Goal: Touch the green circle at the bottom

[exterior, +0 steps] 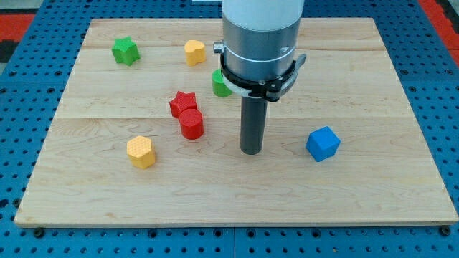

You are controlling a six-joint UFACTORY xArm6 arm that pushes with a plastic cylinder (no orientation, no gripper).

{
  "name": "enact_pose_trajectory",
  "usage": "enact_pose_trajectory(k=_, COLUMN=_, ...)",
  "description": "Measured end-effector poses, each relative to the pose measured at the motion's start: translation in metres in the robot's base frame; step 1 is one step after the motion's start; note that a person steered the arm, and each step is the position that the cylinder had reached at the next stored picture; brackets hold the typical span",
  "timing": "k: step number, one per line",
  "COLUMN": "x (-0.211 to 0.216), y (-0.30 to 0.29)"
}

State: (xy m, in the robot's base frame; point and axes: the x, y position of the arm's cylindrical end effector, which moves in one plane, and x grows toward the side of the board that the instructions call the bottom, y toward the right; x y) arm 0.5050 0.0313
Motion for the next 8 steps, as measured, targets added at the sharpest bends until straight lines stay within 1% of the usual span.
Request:
enact_pose_trajectory(k=5, x=0.000, y=0.052)
enact_pose_trajectory(k=7, x=0.008, y=-0.017)
enact_pose_trajectory(k=8, x=0.006, y=-0.039)
